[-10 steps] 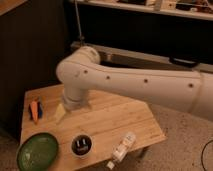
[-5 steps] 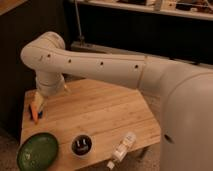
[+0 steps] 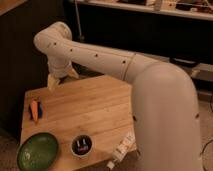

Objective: Move the arm in a circular motion

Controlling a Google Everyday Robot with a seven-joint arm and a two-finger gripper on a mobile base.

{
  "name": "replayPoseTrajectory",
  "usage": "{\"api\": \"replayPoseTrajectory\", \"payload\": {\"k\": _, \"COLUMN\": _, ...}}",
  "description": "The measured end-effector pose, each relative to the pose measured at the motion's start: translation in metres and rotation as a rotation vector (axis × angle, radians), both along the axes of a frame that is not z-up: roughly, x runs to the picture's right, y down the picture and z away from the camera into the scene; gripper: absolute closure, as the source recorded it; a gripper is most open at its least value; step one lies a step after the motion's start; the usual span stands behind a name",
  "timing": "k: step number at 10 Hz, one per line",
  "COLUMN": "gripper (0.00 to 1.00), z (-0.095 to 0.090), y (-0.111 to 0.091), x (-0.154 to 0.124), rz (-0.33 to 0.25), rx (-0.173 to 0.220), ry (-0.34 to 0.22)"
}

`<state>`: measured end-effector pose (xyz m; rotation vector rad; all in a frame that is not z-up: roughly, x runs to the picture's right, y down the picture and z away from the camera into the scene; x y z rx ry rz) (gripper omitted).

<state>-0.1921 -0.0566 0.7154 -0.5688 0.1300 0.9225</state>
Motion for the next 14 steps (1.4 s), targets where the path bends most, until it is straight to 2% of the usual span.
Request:
{"api": "replayPoseTrajectory", "payload": {"k": 2, "gripper": 0.2, "z": 0.032, "y": -0.024, "x": 0.022, "rz": 0.056, "rx": 0.008, "ry": 0.044}}
{"api": "replayPoseTrajectory", "payload": {"k": 3, "gripper": 0.2, "z": 0.053, "y": -0.036, "x": 0.043, "rz": 0.104, "rx": 0.01, "ry": 0.08}}
{"api": "replayPoseTrajectory", "payload": {"k": 5, "gripper": 0.2, "z": 0.079, "y": -0.049, "x": 0.08, "rz": 0.179, "rx": 0.014, "ry": 0.133}}
{"api": "replayPoseTrajectory", "payload": {"k": 7, "gripper": 0.2, "z": 0.106, "y": -0.056, "x": 0.142, "rz": 0.282, "rx": 0.021, "ry": 0.213}}
{"api": "replayPoseTrajectory", "payload": {"k": 8, "gripper": 0.2, "z": 0.113, "y": -0.055, "x": 0.175, "rz": 0.328, "rx": 0.024, "ry": 0.255}}
{"api": "replayPoseTrajectory", "payload": {"k": 10, "gripper": 0.2, "z": 0.114, "y": -0.041, "x": 0.231, "rz": 0.405, "rx": 0.025, "ry": 0.332}}
{"api": "replayPoseTrajectory", "payload": {"k": 12, "gripper": 0.2, "z": 0.11, "y": -0.026, "x": 0.27, "rz": 0.457, "rx": 0.022, "ry": 0.389}}
{"api": "replayPoseTrajectory", "payload": {"k": 13, "gripper": 0.2, "z": 0.106, "y": -0.009, "x": 0.302, "rz": 0.506, "rx": 0.024, "ry": 0.44}}
{"api": "replayPoseTrajectory", "payload": {"k": 14, "gripper": 0.2, "z": 0.101, "y": 0.003, "x": 0.318, "rz": 0.537, "rx": 0.027, "ry": 0.463}}
